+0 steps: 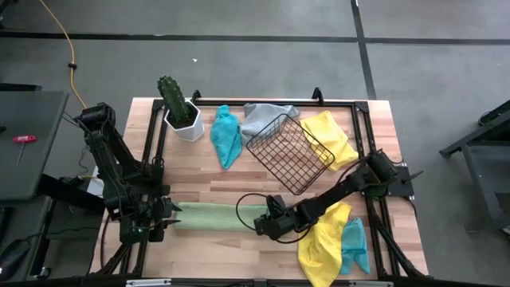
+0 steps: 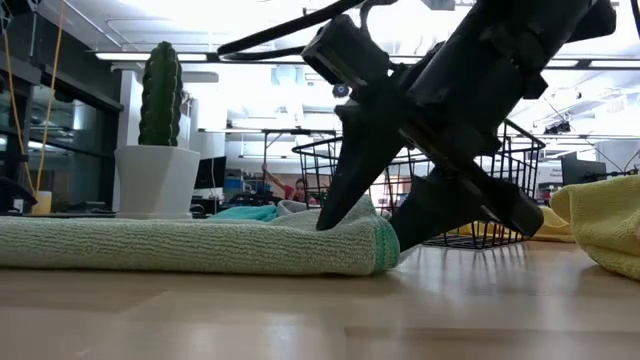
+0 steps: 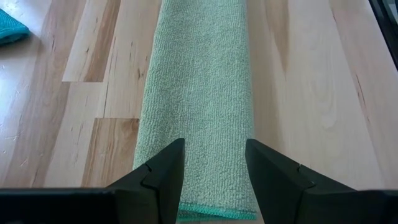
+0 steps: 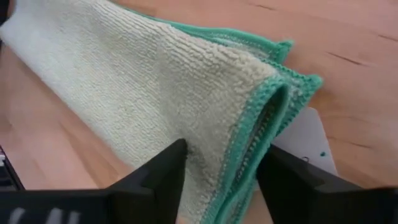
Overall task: Fold microfiber towels
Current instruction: Fold the green microfiber towel
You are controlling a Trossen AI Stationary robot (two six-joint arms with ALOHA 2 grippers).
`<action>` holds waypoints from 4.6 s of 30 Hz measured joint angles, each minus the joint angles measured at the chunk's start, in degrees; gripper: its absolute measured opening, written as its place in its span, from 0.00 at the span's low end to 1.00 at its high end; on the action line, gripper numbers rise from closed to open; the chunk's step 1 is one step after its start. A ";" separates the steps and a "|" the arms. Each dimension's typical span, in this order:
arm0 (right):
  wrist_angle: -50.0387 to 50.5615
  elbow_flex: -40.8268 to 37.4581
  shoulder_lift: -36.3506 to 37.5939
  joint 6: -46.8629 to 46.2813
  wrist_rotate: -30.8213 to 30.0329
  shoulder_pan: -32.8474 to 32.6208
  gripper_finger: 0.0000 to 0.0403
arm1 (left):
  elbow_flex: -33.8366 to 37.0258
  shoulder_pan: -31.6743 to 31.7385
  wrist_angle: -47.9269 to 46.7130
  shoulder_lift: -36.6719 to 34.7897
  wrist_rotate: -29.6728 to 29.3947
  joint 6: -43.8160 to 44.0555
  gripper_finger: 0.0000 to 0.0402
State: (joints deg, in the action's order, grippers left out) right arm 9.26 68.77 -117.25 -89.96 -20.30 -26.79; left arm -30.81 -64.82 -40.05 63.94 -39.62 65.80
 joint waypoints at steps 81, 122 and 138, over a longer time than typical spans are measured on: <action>-36.99 9.83 -10.62 28.51 2.41 6.39 0.00 | -0.02 15.02 17.70 20.76 10.23 -19.56 0.00; -28.16 30.18 -20.90 37.23 10.54 9.62 0.00 | 0.02 14.99 17.44 20.74 9.31 -20.39 0.00; -34.12 30.16 -20.85 43.62 10.66 9.90 0.41 | 0.02 14.99 17.50 20.74 9.51 -20.48 0.00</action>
State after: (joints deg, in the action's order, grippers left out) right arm -24.86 98.94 -138.10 -46.34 -9.65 -16.88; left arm -30.79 -49.82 -22.55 84.68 -30.11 45.32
